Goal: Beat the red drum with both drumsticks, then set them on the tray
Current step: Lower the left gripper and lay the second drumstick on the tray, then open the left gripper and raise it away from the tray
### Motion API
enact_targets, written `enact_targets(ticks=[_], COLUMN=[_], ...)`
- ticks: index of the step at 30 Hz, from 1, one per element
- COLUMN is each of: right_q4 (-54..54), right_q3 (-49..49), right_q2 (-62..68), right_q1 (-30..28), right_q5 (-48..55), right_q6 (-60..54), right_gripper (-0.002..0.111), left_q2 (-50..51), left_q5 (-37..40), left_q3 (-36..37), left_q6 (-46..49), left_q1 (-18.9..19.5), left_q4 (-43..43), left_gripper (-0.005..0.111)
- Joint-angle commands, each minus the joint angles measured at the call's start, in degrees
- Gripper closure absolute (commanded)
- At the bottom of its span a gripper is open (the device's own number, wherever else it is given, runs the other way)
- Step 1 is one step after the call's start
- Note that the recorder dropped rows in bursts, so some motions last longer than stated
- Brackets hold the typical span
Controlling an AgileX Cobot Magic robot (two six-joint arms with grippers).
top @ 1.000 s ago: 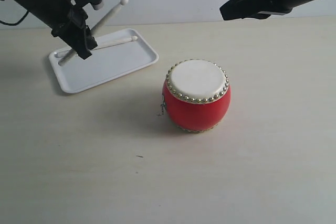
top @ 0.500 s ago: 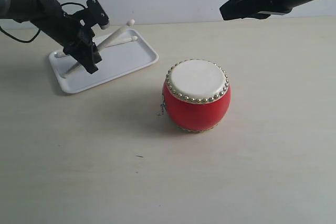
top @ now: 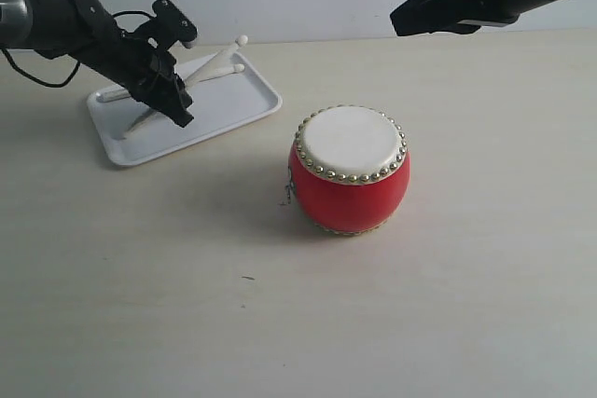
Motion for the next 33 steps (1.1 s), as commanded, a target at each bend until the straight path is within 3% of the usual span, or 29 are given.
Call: enact_targets(ticks=[1, 28, 31, 33], right_q4=[0.3, 0.3, 0.3, 0.41], right_q3=[0.26, 0.26, 0.26, 0.26], right_q2=[-0.24, -0.24, -0.24, -0.24], right_q1=[-0.3, -0.3, -0.3, -0.3], right_q5=[-0.14, -0.14, -0.14, -0.14], right_q6=[-0.19, -0.52, -0.52, -0.5], right_gripper=[0.108, 0.108, 0.108, 0.108], left_q2=[0.34, 2.06, 1.67, 1.1], left_q5=[-0.67, -1.77, -1.23, -0.97], left_q3=[-0.2, -0.2, -0.2, -0.2], left_q6=[-0.63, -0.86, -0.86, -0.86], left_q1=[-1.12, -1.63, -1.63, -1.63], left_q4=[-1.12, 2.55, 2.55, 2.55], left_gripper=[0.107, 0.106, 0.095, 0.08])
